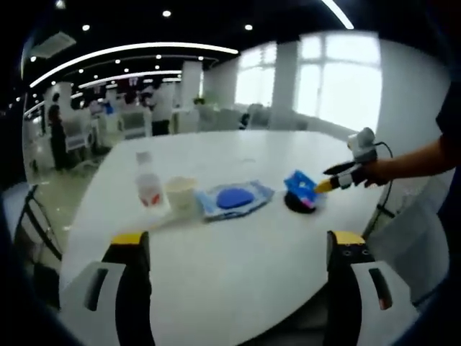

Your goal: Arrange the tabletop items into an orderly group along one side of the table until the central work area is clear of visible clutter.

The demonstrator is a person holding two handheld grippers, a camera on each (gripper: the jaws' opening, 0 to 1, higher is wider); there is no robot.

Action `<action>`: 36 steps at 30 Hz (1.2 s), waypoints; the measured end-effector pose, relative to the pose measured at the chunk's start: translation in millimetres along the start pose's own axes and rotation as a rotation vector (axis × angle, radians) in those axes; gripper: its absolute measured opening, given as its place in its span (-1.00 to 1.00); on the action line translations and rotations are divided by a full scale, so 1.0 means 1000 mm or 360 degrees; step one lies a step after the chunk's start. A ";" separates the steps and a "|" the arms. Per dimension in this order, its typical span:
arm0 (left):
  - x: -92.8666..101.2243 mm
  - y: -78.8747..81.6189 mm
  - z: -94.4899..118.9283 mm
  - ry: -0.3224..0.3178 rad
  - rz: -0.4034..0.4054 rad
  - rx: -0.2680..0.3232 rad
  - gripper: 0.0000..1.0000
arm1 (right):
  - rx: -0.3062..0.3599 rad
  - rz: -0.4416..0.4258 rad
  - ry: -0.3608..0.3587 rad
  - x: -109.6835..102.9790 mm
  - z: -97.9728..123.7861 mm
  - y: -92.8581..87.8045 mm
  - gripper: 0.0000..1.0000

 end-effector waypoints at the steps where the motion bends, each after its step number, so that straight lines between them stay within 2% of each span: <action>1: 0.000 0.002 0.000 0.0001 0.0000 0.0011 0.99 | -0.0008 0.0003 -0.0003 0.002 -0.002 0.000 0.80; 11: 0.006 -0.007 0.005 -0.0023 -0.0002 -0.0055 0.99 | -0.0053 0.0022 -0.0022 0.012 -0.019 0.003 0.71; 16: 0.006 -0.014 0.009 -0.0014 0.0020 -0.0063 0.99 | -0.0073 0.0031 -0.0043 0.016 -0.026 0.004 0.58; 22: 0.009 -0.023 0.011 0.0001 0.0045 -0.0064 0.99 | -0.0079 -0.0009 -0.0076 0.025 -0.031 0.005 0.28; 24: 0.010 -0.023 0.012 0.0000 0.0039 -0.0062 0.99 | -0.0073 -0.0010 -0.0085 0.027 -0.032 0.005 0.10; 27: 0.011 -0.023 0.013 0.0000 0.0027 -0.0035 0.99 | -0.0068 -0.0032 -0.0104 0.032 -0.035 0.005 -0.07; 31: 0.013 -0.024 0.014 0.0008 -0.0004 -0.0027 0.99 | -0.0107 -0.0027 -0.0120 0.034 -0.039 0.003 -0.25; 36: 0.012 -0.022 0.014 0.0020 -0.0033 0.0021 0.99 | -0.0137 -0.0053 -0.0148 0.037 -0.041 0.001 -0.60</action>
Point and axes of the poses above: the point that each gripper's makers call its tool centre point, and the gripper's own axes: z roughly backward along the fingers, x roughly to its right, y roughly out of its top, the point moved 5 cm from there along z, roughly backward along the fingers, and after that the axes turned 7 degrees about -x, right-handed, at the moved point
